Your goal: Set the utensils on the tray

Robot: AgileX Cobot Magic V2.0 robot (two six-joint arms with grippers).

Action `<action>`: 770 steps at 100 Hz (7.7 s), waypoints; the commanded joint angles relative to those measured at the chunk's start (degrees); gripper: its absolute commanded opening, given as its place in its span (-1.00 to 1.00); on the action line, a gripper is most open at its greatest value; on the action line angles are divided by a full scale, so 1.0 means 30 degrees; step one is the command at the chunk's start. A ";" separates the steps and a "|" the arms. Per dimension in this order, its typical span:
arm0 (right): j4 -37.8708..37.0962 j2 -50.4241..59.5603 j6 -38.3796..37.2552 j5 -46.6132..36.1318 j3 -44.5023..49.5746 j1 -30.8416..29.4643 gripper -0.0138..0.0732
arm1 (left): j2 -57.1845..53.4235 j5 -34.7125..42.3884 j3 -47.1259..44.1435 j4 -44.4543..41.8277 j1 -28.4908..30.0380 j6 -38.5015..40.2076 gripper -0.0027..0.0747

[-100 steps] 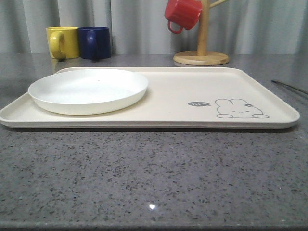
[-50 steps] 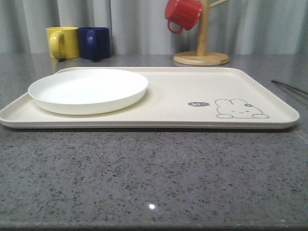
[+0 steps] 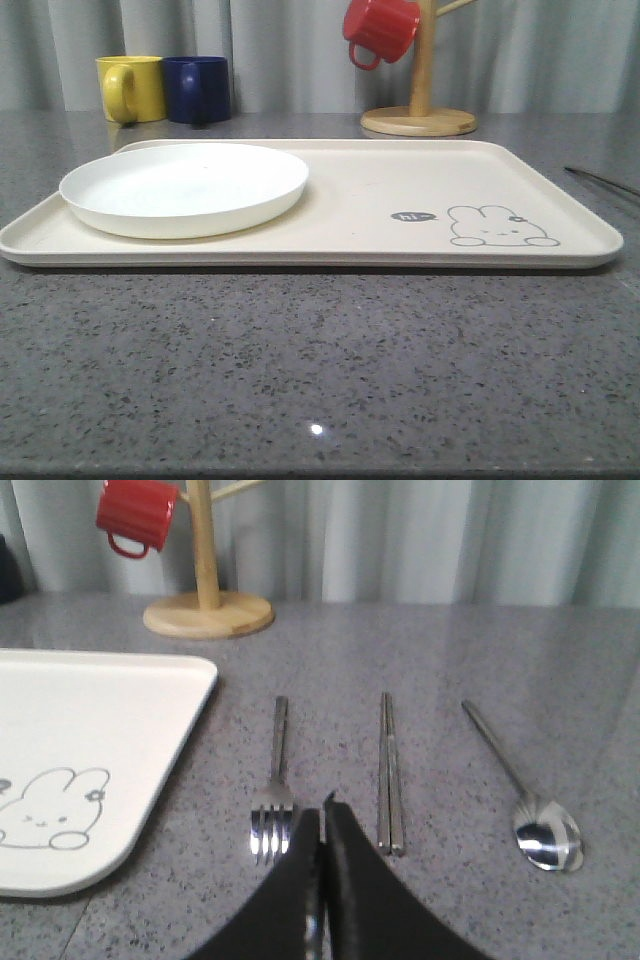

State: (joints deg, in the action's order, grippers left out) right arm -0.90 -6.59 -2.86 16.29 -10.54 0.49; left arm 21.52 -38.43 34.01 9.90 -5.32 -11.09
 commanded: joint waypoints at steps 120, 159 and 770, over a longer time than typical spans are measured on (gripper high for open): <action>0.2303 -2.7279 0.0954 1.4256 -2.1536 0.0666 0.10 | -0.0594 0.1067 0.0379 0.0321 -0.0120 0.0174 -0.98; 0.2245 -2.9802 0.0954 1.3974 -2.2294 0.0666 0.10 | -0.0594 0.1067 0.0379 0.0321 -0.0120 0.0174 -0.98; 0.3665 -3.1552 -0.5780 1.6660 -2.6832 0.7286 -0.84 | -0.0594 0.1067 0.0379 0.0321 -0.0120 0.0174 -0.98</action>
State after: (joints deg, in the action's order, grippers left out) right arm 8.59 -102.55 -16.41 69.12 -89.32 21.23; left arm 19.21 -39.18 33.78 9.90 -5.32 -11.09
